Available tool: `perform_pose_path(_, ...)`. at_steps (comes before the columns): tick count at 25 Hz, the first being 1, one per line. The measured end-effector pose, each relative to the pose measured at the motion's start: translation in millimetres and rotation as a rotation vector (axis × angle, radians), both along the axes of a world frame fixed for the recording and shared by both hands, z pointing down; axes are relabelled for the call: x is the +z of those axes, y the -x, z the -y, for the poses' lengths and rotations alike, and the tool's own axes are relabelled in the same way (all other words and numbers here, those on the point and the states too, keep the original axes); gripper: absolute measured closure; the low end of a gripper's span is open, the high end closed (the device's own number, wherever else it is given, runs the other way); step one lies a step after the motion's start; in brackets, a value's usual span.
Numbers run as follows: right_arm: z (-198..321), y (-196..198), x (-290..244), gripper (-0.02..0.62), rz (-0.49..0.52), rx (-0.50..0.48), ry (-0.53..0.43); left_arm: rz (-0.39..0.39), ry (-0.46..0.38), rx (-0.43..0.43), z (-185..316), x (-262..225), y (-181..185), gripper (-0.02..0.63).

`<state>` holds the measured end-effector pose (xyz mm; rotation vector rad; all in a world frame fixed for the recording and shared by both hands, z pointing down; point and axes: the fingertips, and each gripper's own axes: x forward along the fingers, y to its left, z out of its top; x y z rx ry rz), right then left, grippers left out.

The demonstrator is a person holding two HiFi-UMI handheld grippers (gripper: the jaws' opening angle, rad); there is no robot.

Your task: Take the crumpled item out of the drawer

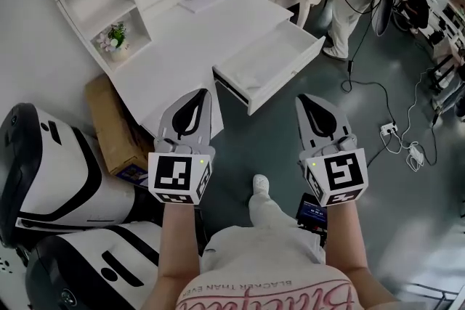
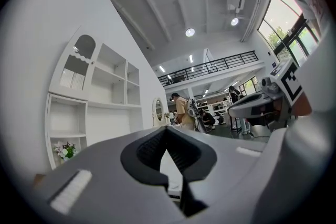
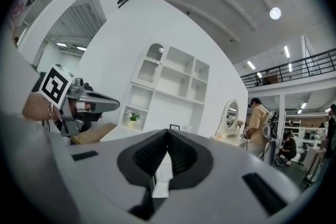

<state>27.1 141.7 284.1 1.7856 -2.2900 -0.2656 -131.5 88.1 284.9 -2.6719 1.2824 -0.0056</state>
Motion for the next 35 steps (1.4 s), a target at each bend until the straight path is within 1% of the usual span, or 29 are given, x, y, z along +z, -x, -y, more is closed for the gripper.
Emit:
perform_pose_path(6, 63.8, -36.5, -0.1, 0.589, 0.017, -0.027, 0.012, 0.008, 0.023, -0.034, 57.2, -0.5, -32.4, 0.595)
perform_pose_path(12, 121.5, -73.6, 10.5, 0.589, 0.046, -0.058, 0.049, 0.028, 0.047, -0.065, 110.4, 5.3, -66.8, 0.595)
perform_pose_path(16, 156.2, -92.9, 15.7, 0.589, 0.053, -0.080, 0.063, 0.038, 0.061, -0.092, 140.6, 10.1, -82.5, 0.595)
perform_pose_path(21, 186.2, -104.6, 17.8, 0.589, 0.049, -0.104, 0.066, 0.034, 0.067, -0.123, 165.9, 11.9, -91.2, 0.595)
perform_pose_path(29, 219.8, -108.0, 24.7, 0.589, 0.055, -0.120, 0.082, 0.030, 0.077, -0.151, 192.0, 16.3, -91.9, 0.595)
perform_pose_path(35, 242.3, -110.7, 32.0, 0.589, 0.102, -0.119, 0.110, 0.028, 0.096, -0.164, 213.2, 21.9, -90.5, 0.595)
